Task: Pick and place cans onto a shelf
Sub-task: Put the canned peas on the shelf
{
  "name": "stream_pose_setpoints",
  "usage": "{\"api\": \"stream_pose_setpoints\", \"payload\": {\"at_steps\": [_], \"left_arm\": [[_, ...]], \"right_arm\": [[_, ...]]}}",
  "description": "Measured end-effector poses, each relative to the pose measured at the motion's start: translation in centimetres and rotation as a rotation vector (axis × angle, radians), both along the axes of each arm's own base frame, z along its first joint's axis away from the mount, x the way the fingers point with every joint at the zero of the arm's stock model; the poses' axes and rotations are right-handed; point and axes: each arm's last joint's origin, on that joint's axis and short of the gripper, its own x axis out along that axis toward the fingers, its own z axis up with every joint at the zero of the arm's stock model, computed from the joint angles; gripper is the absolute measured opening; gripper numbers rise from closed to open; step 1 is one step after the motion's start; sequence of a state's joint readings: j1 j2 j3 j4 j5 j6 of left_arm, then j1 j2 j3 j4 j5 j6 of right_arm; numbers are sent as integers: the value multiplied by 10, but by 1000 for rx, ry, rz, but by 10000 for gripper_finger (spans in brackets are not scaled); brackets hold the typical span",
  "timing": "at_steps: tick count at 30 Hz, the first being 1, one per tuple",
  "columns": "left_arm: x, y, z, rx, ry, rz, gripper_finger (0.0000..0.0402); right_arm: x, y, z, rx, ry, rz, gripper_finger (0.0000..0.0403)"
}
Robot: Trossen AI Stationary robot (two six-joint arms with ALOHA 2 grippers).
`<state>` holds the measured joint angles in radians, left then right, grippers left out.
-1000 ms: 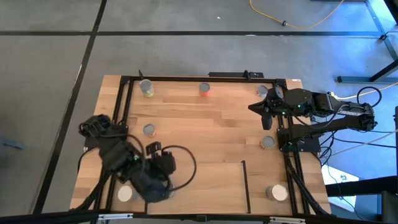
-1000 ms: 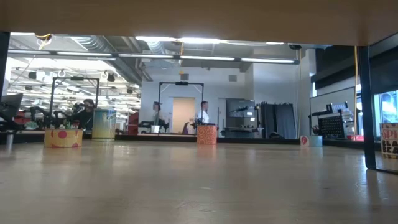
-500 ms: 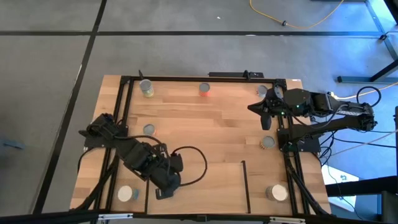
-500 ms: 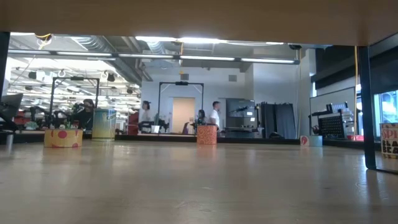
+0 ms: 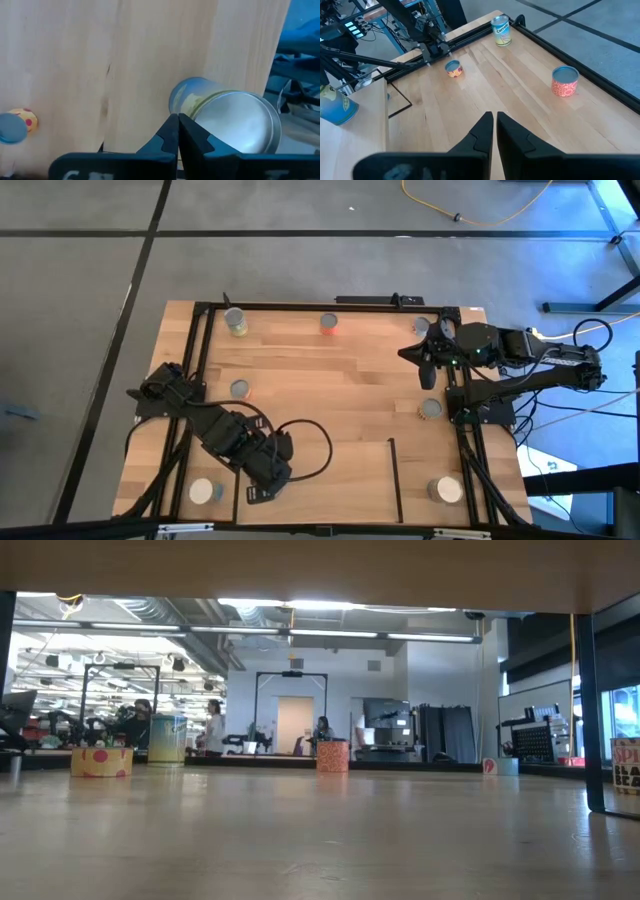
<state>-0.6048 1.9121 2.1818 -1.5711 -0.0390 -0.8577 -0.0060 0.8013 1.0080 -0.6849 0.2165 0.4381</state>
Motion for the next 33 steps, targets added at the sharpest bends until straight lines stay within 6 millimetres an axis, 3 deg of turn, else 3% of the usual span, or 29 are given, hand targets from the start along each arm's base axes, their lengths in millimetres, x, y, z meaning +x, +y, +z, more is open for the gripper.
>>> {"api": "stream_pose_setpoints", "payload": {"at_steps": [26, 33], "left_arm": [[-16, -21, 0, -69, 50, -36, 0], [-18, -15, 27, -63, -94, -10, 0]], "right_arm": [[0, 0, 0, 1, 0, -1, 28], [0, 0, 0, 1, 0, 0, 28]]}}
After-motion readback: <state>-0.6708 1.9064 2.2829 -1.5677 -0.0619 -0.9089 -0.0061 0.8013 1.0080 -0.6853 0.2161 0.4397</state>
